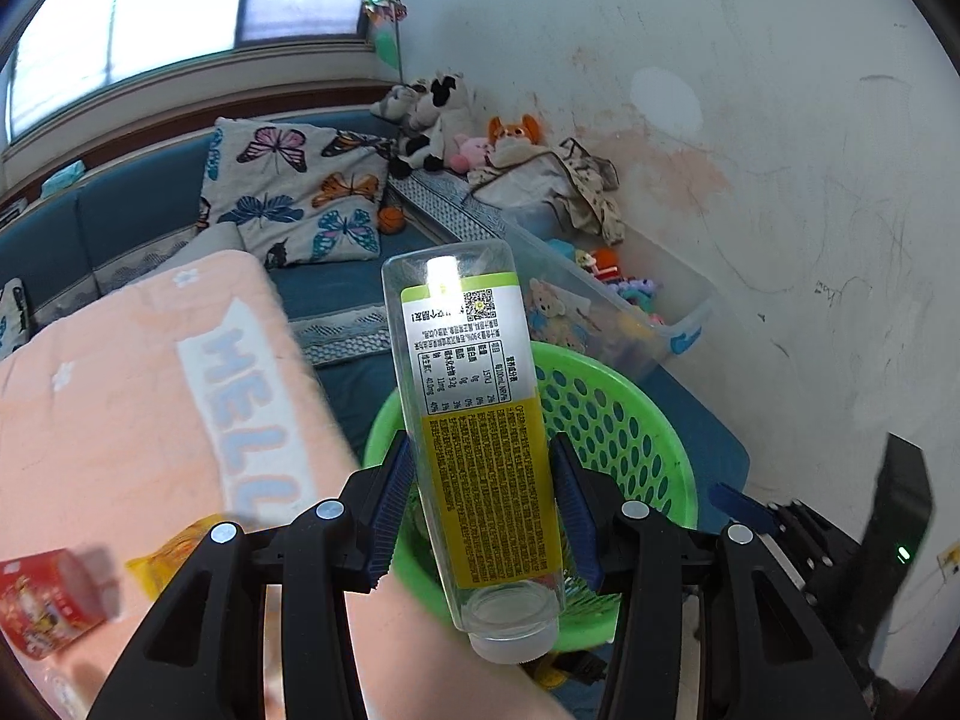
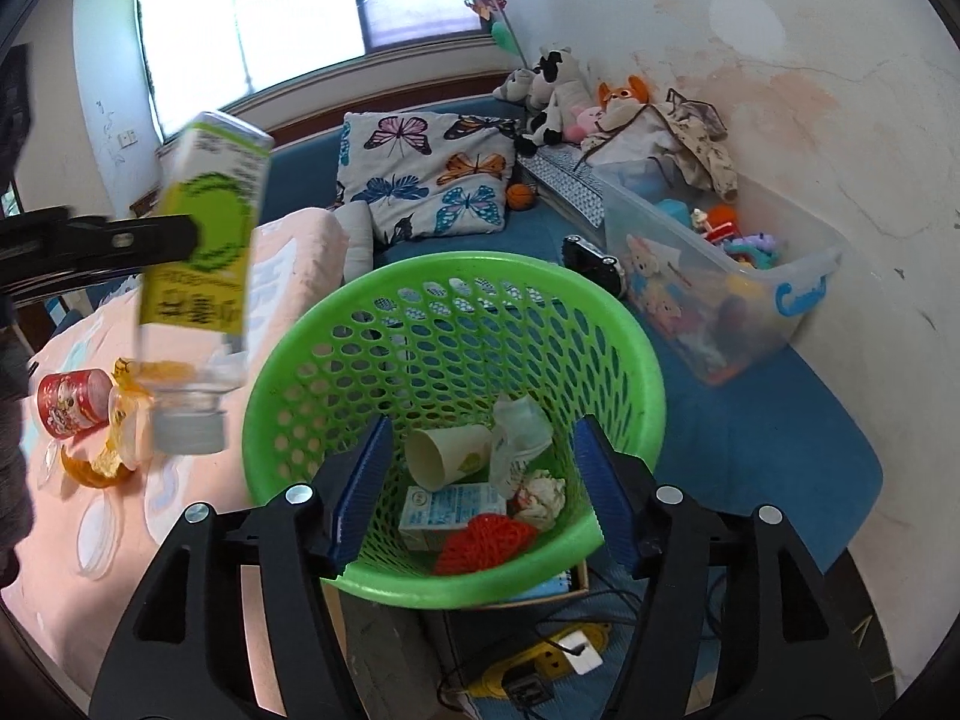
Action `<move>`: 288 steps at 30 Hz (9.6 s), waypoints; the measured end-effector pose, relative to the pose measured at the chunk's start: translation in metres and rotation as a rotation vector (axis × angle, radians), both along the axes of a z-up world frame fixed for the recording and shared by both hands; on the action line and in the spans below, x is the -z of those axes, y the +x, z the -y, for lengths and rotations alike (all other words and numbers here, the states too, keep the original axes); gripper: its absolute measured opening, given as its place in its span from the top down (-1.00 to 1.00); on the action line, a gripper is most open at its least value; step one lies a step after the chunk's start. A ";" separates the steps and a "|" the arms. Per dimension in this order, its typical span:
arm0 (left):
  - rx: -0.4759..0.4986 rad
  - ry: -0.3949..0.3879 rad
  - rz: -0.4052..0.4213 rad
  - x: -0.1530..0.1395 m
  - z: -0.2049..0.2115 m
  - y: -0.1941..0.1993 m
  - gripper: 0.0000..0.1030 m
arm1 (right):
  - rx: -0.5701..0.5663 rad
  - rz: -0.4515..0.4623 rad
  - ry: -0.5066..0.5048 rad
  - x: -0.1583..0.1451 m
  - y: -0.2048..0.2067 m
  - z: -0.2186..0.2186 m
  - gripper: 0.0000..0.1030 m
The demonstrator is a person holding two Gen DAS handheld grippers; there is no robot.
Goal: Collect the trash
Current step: 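Carry the bottle with the left tool while the right tool carries the net, release both into the green basket, then move both tools back over the table toward the clear lid and snacks, then lower the right tool onto the clear plastic lid and grasp its rim, then lift the clear lid with the right tool while the left tool grasps the bread crust, then carry the lid with the right tool while the left tool carries the bread, release both into the basket, then move both tools back over the table toward the yellow snack bag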
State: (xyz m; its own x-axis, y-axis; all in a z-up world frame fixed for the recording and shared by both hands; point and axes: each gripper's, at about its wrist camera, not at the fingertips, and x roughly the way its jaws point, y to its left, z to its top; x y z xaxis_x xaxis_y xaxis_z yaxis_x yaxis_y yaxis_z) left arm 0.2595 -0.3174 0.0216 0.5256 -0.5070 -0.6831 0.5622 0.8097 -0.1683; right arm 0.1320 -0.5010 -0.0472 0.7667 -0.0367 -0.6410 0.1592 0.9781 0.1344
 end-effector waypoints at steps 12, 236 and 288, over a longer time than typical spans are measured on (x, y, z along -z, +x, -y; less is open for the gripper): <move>0.038 0.019 -0.050 0.027 0.046 0.019 0.13 | 0.029 -0.015 0.011 0.009 -0.011 0.007 -0.29; 0.010 -0.019 0.010 0.023 -0.146 -0.069 0.83 | -0.045 -0.122 0.029 0.015 0.033 -0.015 -0.79; 0.173 0.071 -0.008 0.035 0.026 0.012 0.19 | -0.035 -0.069 0.086 0.012 -0.003 0.008 -0.83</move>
